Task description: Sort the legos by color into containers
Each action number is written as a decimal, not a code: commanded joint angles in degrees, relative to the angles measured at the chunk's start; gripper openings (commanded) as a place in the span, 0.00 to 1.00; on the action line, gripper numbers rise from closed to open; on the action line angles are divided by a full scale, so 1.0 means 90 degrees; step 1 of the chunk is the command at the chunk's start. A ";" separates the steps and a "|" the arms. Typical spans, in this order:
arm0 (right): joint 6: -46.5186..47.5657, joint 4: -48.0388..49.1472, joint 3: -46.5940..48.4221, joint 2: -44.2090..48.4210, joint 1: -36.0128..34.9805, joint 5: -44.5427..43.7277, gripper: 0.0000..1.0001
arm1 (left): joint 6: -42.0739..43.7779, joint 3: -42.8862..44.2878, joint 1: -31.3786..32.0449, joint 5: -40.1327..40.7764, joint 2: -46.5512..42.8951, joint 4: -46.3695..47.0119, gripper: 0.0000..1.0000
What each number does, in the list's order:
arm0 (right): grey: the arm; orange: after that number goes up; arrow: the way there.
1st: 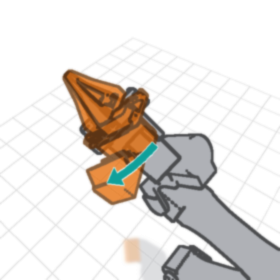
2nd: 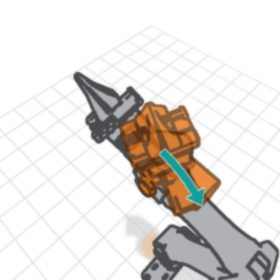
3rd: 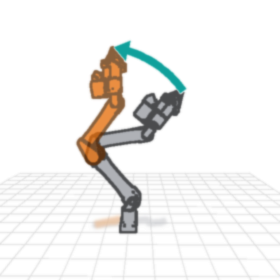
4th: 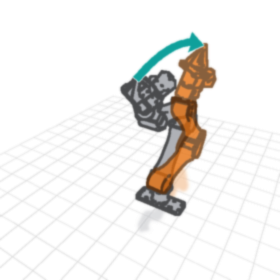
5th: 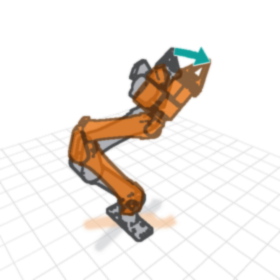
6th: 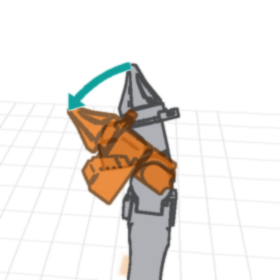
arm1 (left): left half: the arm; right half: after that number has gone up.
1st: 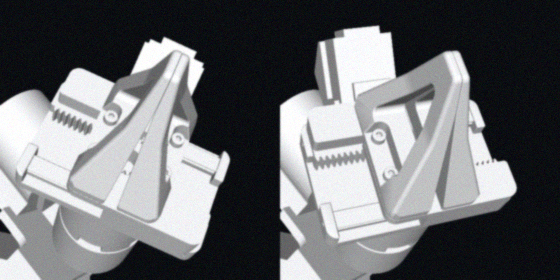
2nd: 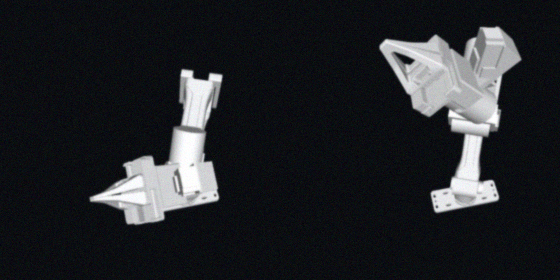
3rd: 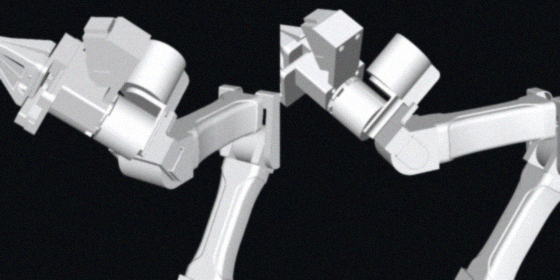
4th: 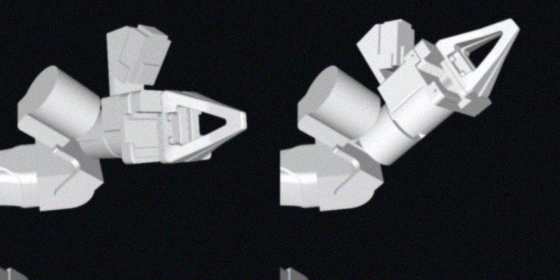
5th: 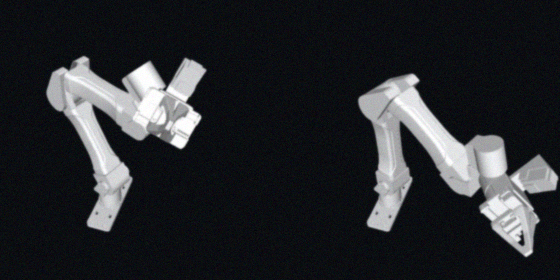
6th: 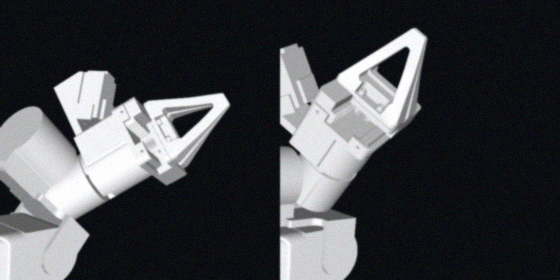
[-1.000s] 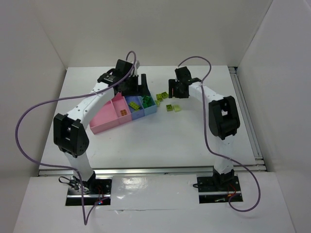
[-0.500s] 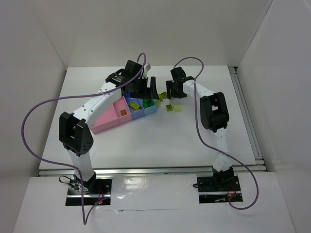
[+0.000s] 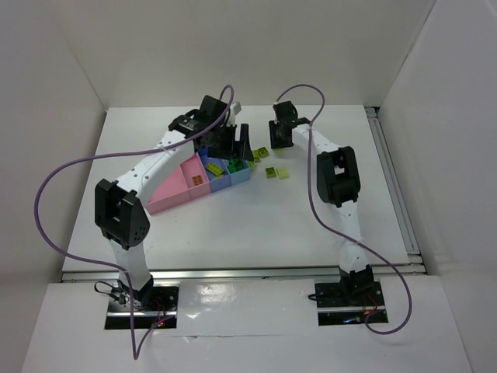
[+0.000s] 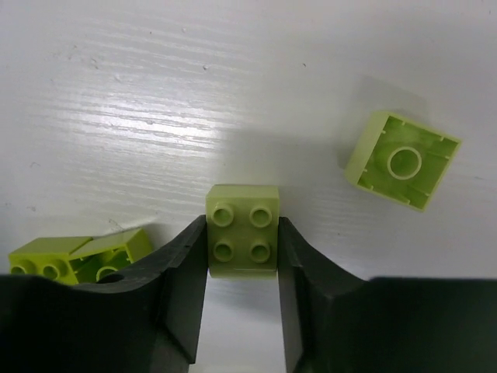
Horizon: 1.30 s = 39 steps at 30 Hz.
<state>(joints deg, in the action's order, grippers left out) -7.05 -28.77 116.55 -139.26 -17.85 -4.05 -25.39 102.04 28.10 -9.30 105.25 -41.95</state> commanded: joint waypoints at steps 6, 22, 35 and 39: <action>-0.0124 0.0394 -0.0771 0.1087 0.0020 0.0167 0.16 | 0.0291 0.0410 -0.0016 0.0249 0.0083 -0.0153 0.88; -0.0809 0.1411 -0.0600 0.2018 -0.2184 0.2168 0.16 | -0.1563 -0.0634 -0.2350 0.1813 -0.2434 -0.0251 0.89; -0.1354 0.2211 0.2661 -0.0492 -0.3270 0.2531 0.47 | -0.2218 -0.0723 -0.2565 0.3054 -0.3423 -0.0807 0.91; -0.1482 0.2211 0.2960 -0.0777 -0.3271 0.2667 0.99 | -0.2024 -0.0586 -0.2565 0.3123 -0.3501 -0.0866 0.91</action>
<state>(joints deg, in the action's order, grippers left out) -18.65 -12.80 140.00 -146.56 -47.44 18.48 -43.86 95.48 5.10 16.47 75.66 -49.25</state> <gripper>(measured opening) 0.957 0.906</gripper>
